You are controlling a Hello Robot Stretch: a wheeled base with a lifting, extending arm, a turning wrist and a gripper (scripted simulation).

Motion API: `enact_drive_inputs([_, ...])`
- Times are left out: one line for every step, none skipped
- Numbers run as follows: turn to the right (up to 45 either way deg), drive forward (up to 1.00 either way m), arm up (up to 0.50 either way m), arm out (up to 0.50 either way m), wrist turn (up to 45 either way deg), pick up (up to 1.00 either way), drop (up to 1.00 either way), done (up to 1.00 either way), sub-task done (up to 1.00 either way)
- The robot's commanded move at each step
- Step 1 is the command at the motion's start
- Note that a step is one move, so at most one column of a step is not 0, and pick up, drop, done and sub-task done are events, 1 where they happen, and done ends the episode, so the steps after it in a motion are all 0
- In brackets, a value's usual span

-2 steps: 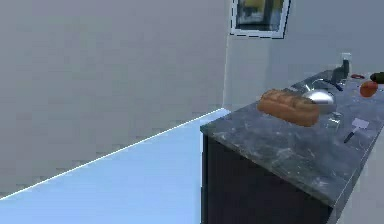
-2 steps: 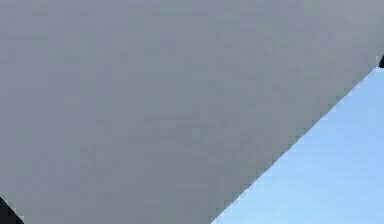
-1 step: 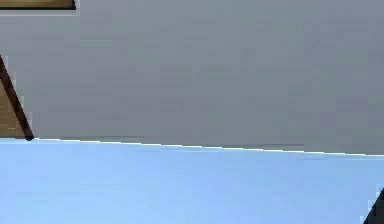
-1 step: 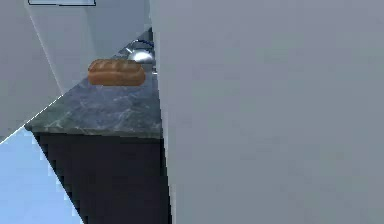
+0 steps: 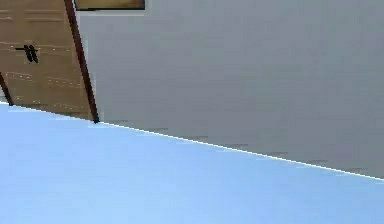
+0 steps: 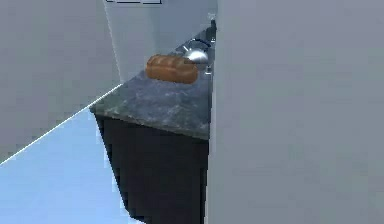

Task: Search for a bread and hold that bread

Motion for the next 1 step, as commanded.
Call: enact_drive_inputs([45.0,0.0,0.0,0.0,0.0,0.0,0.0,0.0,0.0])
